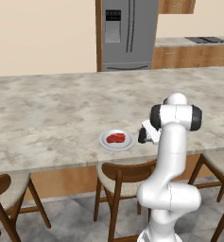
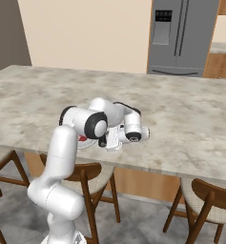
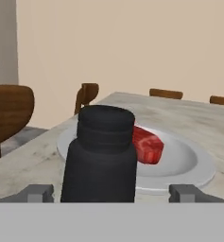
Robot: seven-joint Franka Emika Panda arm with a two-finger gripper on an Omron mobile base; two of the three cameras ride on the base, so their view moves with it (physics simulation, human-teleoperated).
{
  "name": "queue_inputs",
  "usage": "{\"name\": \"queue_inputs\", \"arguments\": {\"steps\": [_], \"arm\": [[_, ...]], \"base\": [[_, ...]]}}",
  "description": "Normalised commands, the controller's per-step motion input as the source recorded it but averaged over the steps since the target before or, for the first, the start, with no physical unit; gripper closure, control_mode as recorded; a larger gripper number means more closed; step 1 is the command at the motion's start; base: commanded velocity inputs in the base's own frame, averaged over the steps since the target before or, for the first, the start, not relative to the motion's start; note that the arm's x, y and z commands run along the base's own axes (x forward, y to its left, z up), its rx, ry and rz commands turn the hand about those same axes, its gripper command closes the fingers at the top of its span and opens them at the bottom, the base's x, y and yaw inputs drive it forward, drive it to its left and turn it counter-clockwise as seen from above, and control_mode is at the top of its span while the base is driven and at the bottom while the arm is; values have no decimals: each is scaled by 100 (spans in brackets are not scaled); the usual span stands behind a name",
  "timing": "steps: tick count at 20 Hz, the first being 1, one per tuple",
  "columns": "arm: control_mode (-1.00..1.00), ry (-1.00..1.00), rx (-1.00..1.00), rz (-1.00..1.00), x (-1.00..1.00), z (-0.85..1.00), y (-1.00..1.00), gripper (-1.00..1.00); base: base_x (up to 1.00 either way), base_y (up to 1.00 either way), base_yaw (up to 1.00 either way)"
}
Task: Retrieve the shaker from the cabinet and place it next the steak on a plate on the dining table.
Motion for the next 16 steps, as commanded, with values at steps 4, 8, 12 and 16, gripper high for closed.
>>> {"name": "queue_inputs", "arguments": {"steps": [4,8,12,16], "arm": [[-100,-4,2,0,6,-1,-49,-100],[-100,-4,5,-1,-3,3,-52,-100],[-100,-12,3,-8,-32,40,-2,-100],[-100,-3,0,-9,-30,64,6,-100]], "base": [[0,0,0],[0,0,0],[0,0,0],[0,0,0]]}}
